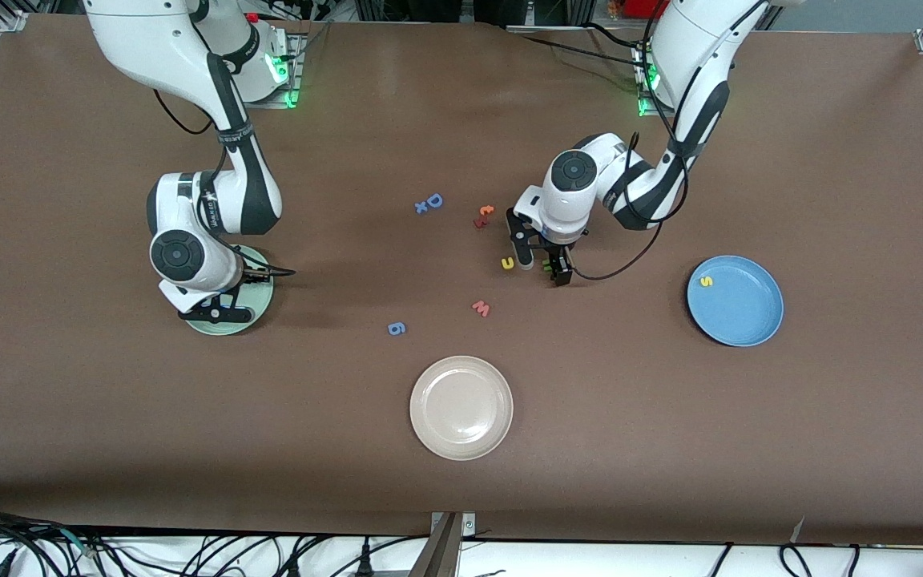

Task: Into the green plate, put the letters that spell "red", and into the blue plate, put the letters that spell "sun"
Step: 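Release the teal 1 on the green plate while the left gripper grasps green u, then carry the green u to the blue plate while the right gripper withdraws, then lower the green u onto the blue plate and open the left gripper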

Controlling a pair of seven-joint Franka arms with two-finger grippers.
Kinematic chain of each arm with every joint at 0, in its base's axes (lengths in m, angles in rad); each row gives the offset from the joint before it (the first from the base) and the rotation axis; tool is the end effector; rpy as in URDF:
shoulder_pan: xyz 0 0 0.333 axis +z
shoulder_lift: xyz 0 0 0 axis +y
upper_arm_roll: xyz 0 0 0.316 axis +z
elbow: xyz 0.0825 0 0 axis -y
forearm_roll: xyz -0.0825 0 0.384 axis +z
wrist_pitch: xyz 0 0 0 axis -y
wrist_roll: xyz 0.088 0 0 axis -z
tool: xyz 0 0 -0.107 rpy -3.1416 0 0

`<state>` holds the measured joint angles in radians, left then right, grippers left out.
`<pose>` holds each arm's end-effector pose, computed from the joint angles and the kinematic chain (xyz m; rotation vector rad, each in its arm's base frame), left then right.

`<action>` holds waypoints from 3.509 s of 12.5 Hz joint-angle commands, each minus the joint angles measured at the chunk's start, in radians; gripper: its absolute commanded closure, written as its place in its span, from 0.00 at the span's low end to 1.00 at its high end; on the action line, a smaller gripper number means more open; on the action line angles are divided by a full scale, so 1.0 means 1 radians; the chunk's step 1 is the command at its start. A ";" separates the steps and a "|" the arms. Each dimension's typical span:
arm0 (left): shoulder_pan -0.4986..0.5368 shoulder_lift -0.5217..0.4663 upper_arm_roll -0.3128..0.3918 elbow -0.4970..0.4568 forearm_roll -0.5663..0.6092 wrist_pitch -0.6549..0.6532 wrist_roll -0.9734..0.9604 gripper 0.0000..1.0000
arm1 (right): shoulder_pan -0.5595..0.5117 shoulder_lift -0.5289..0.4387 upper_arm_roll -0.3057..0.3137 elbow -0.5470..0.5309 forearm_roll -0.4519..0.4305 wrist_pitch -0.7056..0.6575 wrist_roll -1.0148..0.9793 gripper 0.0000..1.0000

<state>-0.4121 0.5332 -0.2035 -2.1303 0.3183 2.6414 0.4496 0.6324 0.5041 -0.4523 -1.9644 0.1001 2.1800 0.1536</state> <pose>0.4578 -0.3367 0.1576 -2.4457 1.8941 -0.0075 0.5775 0.1143 0.2208 2.9466 -0.0247 -0.3052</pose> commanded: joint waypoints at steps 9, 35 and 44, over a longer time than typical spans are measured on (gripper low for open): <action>-0.008 -0.011 0.016 -0.014 0.030 0.023 0.004 1.00 | 0.003 -0.134 -0.012 0.481 0.084 -0.519 -0.019 0.00; 0.648 -0.108 0.035 -0.023 -0.085 -0.135 0.007 0.04 | -0.648 -0.556 0.561 0.230 -0.086 -0.439 0.013 0.00; 0.376 -0.203 -0.094 -0.010 -0.262 -0.173 0.012 0.01 | -0.593 -0.555 0.463 0.243 -0.082 -0.434 -0.003 0.00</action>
<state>0.0011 0.3629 -0.2962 -2.1330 0.1500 2.4884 0.4740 0.0201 -0.0264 0.0279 -1.7024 0.0028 1.7352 0.1504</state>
